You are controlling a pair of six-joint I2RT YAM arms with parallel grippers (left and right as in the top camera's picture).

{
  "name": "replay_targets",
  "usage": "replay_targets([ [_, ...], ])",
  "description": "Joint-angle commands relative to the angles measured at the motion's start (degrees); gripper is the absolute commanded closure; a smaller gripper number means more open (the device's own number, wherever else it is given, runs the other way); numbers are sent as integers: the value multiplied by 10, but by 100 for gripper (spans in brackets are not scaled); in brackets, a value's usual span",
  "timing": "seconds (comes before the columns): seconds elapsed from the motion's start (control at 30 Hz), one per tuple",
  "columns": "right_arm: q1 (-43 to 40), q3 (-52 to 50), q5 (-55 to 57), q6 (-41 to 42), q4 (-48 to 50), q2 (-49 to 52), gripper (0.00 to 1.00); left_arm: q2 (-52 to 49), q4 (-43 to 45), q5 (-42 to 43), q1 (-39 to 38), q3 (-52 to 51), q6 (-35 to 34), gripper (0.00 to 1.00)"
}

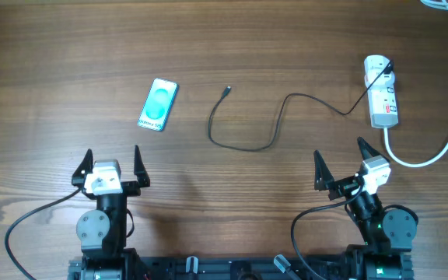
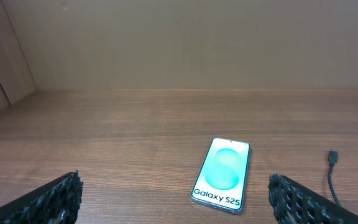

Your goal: Plug charger to phone and switch on socket

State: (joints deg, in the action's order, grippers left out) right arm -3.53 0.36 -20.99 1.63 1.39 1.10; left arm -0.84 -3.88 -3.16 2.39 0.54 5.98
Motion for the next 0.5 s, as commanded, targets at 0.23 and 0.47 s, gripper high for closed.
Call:
replay_targets([
  [0.23,-2,-1,-9,0,3,-7,0,6,0,1,3,-2,7,0],
  [0.47,-2,-1,-9,0,3,-7,0,6,0,1,3,-2,7,0],
])
